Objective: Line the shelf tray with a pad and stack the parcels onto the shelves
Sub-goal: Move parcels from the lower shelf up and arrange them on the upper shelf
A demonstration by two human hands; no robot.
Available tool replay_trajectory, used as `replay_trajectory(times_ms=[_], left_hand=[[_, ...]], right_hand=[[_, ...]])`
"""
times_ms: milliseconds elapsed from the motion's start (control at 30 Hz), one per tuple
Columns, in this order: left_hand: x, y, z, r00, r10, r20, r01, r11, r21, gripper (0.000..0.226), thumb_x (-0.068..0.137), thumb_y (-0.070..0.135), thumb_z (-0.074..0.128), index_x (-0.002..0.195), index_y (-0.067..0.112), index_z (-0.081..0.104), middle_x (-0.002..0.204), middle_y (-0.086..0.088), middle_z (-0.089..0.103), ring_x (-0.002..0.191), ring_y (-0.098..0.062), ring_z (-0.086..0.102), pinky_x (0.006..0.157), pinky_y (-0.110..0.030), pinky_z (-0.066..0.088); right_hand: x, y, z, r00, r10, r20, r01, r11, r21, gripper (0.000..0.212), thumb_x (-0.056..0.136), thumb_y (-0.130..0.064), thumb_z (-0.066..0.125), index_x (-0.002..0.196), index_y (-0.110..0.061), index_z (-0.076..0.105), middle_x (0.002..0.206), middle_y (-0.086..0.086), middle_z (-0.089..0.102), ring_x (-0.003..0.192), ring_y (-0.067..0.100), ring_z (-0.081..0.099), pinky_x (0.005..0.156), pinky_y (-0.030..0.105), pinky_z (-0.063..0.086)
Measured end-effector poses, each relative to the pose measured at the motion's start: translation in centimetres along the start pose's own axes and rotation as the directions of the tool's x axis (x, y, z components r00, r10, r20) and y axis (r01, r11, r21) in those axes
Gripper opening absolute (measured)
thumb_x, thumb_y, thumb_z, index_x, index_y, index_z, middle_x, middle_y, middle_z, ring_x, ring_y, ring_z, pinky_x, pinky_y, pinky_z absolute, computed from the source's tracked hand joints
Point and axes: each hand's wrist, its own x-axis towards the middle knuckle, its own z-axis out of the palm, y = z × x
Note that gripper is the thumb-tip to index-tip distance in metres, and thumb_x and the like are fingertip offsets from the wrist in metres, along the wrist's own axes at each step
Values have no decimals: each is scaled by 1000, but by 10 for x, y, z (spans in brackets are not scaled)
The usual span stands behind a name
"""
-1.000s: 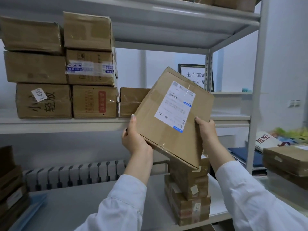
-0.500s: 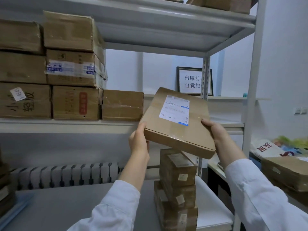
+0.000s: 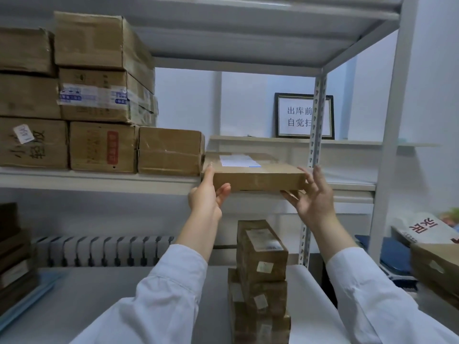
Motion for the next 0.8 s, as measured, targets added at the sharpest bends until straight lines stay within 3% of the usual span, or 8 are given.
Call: replay_trajectory(times_ms=[67,167,300,433,567,667,733,800], left_hand=[[2,0,3,1000,20,-3,-20,1000,24,38,76,38,75,86,9,53,83,0,47,56,-13,59,40,-16,50],[7,1,4,999,46,-5,-46,997,65,44,72,46,75,78,11,49,85,-1,51,60,-12,60,45,-16,53],[16,-4,2,995,103,3,-103,993,54,42,74,41,74,86,7,53,80,-3,60,56,-10,61,45,-14,52],[27,-14,-4,986,166,16,-165,986,-21,26,81,21,71,87,4,52,83,-5,59,63,-13,63,49,-15,53],[32,-22,-11,969,245,-6,-245,969,2,32,83,20,71,103,3,54,80,-4,60,59,-11,61,49,-17,52],[33,-36,-20,958,279,-72,-271,957,102,24,89,36,61,92,13,56,75,-1,59,53,-10,54,44,-18,47],[36,-56,-29,964,227,-138,-209,968,137,21,93,32,52,83,15,55,74,-3,58,52,-12,51,42,-19,42],[39,-79,-39,976,133,-175,-105,982,159,18,94,23,48,81,13,54,73,-4,58,52,-13,48,42,-20,40]], right_hand=[[5,5,-3,998,-47,36,51,989,-136,28,96,-26,47,120,-11,52,106,5,60,101,22,58,93,37,46],[13,8,-3,995,-94,29,99,964,-248,39,95,-17,51,132,-6,49,110,7,61,94,16,61,93,34,49],[23,17,-7,987,-158,11,154,938,-312,43,94,-21,55,133,-6,50,109,5,62,98,17,60,83,27,51],[25,24,-5,974,-227,16,219,919,-329,33,93,-18,56,125,-11,56,102,-3,64,100,12,59,84,21,51],[21,35,-9,964,-256,-74,230,939,-257,50,87,-26,59,133,-11,48,119,4,58,107,17,59,91,27,52],[13,46,-18,933,-280,-228,213,937,-276,19,96,-30,48,97,-14,58,92,3,62,78,16,61,72,26,50],[10,60,-28,932,-216,-293,99,926,-365,24,98,-24,46,78,-15,57,79,3,59,70,17,55,64,24,44],[8,75,-38,948,-105,-299,-38,899,-435,24,96,-18,48,74,-15,57,77,3,59,73,20,54,62,24,42]])
